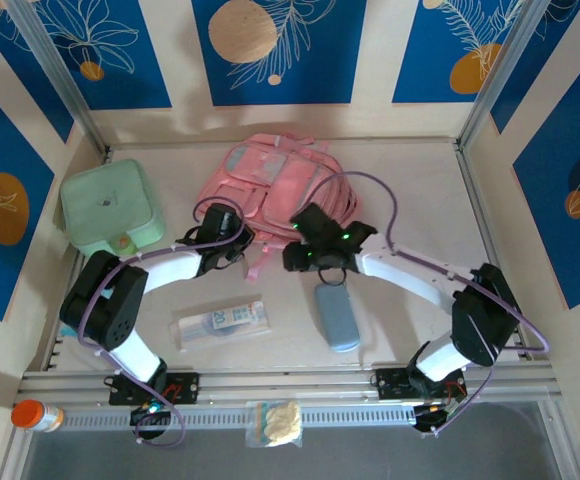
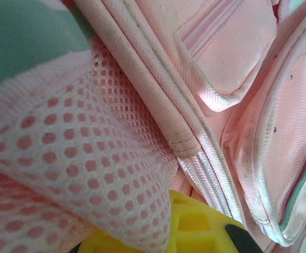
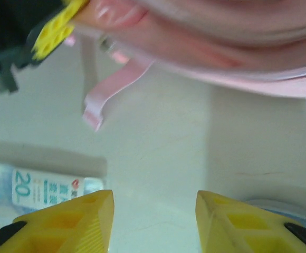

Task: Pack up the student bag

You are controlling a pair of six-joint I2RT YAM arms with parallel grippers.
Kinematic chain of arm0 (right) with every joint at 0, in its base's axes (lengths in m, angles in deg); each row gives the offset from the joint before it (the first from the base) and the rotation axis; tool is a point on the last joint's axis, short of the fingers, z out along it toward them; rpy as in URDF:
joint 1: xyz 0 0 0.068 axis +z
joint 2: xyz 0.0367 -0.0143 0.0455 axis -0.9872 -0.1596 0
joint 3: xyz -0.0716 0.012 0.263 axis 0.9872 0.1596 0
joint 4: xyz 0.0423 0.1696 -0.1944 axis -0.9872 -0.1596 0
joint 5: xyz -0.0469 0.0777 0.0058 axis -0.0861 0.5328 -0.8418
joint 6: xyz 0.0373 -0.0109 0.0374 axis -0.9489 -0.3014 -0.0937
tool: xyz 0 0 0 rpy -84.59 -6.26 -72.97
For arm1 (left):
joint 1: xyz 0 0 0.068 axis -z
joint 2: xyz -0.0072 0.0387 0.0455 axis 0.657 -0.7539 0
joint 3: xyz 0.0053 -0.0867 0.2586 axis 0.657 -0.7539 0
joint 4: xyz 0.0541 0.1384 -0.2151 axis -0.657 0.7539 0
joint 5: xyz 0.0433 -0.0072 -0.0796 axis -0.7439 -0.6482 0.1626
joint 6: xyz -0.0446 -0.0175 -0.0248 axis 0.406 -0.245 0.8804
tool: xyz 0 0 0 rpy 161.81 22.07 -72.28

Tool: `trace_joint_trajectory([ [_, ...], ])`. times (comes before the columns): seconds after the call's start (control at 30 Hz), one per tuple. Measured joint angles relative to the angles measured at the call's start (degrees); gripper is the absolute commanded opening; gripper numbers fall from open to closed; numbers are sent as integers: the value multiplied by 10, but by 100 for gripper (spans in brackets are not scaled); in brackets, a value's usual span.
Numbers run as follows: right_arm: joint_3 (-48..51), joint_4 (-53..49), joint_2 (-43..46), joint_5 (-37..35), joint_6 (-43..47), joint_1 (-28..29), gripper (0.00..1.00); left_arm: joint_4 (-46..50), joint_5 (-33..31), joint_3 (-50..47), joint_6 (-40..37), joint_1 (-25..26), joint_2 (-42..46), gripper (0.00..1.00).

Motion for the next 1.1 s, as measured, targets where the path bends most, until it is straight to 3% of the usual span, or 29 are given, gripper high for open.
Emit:
trace_joint_trajectory([
  [0.1,-16,21,-45,0,-6,24,40,0,-5,0,4,4,8,0],
  [0.33,-21,101,-109,7,8,6,39,13,-8,1,3,12,27,0],
  [0.63,40,274,-117,7,61,-12,39,20,-8,2,3,12,27,0],
  [1.1,71,395,-157,-10,118,-14,39,28,-14,14,2,13,27,0],
])
